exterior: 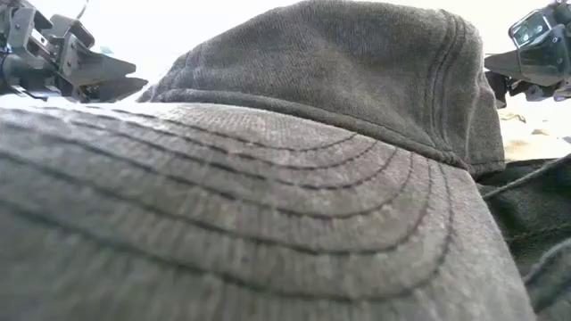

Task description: Pick & Place hat

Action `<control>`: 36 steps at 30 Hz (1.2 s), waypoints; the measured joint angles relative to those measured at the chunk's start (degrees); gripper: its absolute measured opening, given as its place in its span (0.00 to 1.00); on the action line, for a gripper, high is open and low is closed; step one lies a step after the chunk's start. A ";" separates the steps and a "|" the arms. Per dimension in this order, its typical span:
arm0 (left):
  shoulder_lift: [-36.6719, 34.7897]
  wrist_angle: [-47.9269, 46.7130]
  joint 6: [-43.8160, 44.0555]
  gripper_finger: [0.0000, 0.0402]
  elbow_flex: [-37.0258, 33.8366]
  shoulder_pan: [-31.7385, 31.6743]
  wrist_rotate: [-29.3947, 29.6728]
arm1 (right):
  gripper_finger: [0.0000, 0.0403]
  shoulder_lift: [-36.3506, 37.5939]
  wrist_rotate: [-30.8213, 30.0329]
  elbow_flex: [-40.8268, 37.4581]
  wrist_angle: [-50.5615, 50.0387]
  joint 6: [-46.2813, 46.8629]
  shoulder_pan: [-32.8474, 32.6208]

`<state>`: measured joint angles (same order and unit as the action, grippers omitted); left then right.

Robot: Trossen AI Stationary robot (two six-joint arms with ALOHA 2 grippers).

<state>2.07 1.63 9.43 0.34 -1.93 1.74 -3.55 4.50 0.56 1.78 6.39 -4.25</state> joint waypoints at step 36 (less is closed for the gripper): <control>0.01 -0.01 -0.01 0.43 0.00 -0.02 0.00 | 0.48 0.02 -0.16 0.00 0.52 4.91 0.00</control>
<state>2.08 1.62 9.42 0.34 -1.96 1.74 -3.53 4.33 0.56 2.30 11.30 -4.25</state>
